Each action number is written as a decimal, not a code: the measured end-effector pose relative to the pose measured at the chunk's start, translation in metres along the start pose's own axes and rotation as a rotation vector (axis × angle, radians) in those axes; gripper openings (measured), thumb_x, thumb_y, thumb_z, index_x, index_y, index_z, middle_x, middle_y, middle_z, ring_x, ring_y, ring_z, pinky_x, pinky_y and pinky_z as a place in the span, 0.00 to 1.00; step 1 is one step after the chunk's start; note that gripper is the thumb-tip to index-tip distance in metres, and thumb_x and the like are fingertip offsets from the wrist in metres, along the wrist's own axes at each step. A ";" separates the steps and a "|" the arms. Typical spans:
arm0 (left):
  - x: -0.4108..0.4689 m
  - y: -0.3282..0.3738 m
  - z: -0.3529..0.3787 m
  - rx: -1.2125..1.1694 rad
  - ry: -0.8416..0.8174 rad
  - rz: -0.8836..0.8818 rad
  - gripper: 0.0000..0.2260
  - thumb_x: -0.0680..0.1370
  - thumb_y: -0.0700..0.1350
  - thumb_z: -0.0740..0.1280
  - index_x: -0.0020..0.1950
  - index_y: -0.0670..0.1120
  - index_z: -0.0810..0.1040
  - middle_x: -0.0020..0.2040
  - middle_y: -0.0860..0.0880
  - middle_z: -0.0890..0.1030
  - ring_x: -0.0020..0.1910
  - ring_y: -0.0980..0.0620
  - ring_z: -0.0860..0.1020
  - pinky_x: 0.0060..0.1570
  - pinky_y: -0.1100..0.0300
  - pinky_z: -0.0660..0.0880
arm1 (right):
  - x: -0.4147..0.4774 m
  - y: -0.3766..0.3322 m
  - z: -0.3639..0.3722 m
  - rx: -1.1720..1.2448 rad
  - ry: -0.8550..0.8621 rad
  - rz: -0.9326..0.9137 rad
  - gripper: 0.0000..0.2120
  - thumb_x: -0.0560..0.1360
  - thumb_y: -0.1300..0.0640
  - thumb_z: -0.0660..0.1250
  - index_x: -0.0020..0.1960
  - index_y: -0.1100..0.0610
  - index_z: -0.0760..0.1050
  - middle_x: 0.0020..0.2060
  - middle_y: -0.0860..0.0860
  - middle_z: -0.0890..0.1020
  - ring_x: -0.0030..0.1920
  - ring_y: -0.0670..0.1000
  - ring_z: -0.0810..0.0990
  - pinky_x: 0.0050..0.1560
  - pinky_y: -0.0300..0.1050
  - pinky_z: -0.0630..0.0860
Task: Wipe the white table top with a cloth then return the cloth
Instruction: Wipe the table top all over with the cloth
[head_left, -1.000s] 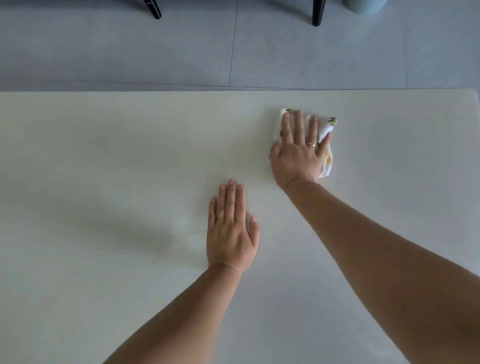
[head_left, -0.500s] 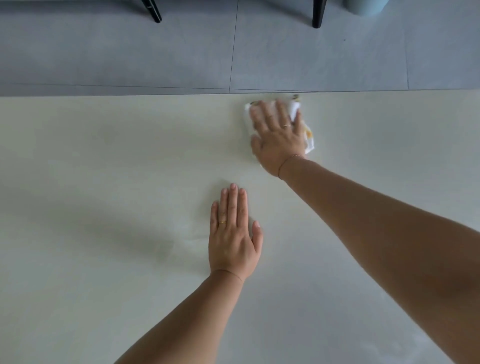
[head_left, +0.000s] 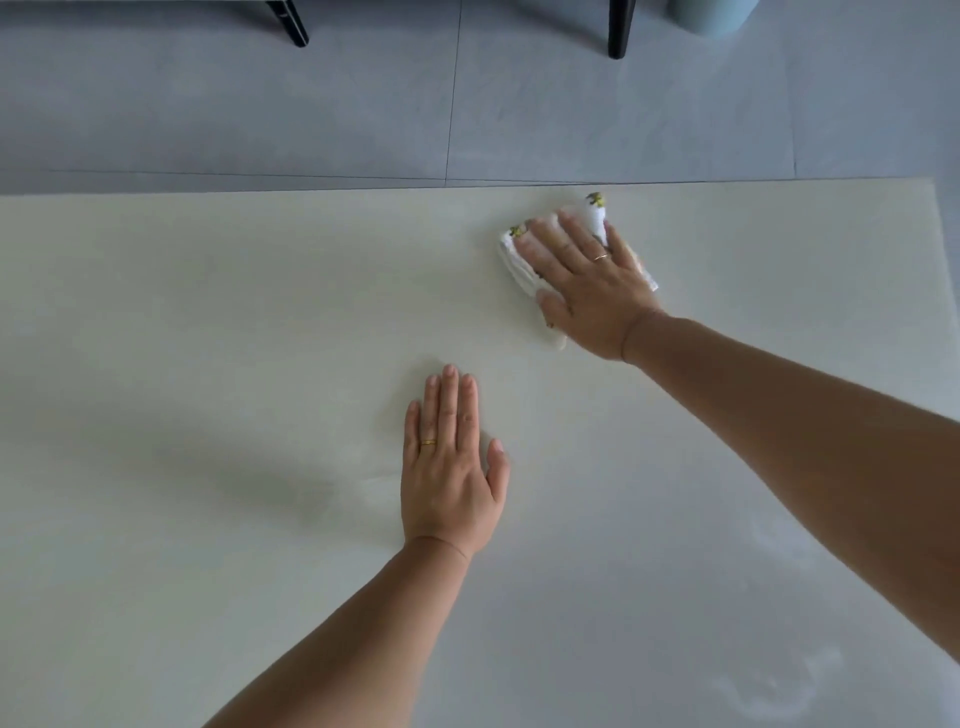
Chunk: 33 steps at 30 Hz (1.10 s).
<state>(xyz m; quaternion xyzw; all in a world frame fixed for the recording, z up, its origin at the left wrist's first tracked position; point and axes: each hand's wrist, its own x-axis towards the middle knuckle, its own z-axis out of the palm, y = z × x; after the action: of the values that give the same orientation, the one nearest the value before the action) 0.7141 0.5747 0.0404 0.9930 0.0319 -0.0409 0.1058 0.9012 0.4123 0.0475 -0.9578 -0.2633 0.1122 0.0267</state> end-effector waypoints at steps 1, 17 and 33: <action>0.000 0.000 0.000 0.001 0.005 0.000 0.28 0.77 0.50 0.54 0.75 0.39 0.61 0.76 0.41 0.60 0.76 0.43 0.58 0.74 0.48 0.53 | -0.001 0.023 -0.002 -0.016 0.006 0.002 0.27 0.80 0.47 0.47 0.77 0.46 0.44 0.77 0.47 0.48 0.77 0.52 0.45 0.74 0.57 0.41; -0.001 0.006 0.002 0.078 -0.006 -0.033 0.29 0.77 0.51 0.49 0.76 0.40 0.59 0.77 0.42 0.59 0.76 0.43 0.57 0.75 0.46 0.49 | -0.067 0.104 -0.001 0.125 0.020 0.418 0.27 0.79 0.48 0.46 0.77 0.44 0.43 0.78 0.46 0.46 0.77 0.50 0.42 0.74 0.58 0.40; -0.075 0.084 0.029 -0.002 -0.014 -0.033 0.28 0.79 0.52 0.52 0.76 0.41 0.58 0.77 0.42 0.58 0.77 0.45 0.55 0.74 0.46 0.52 | -0.178 0.049 0.033 0.198 0.093 0.641 0.30 0.76 0.47 0.47 0.77 0.45 0.46 0.77 0.47 0.49 0.77 0.52 0.45 0.73 0.58 0.40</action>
<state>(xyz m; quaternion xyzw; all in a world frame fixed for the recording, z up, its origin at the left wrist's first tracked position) 0.6434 0.4821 0.0363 0.9920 0.0476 -0.0493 0.1062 0.7693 0.2786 0.0460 -0.9887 0.0647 0.0960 0.0948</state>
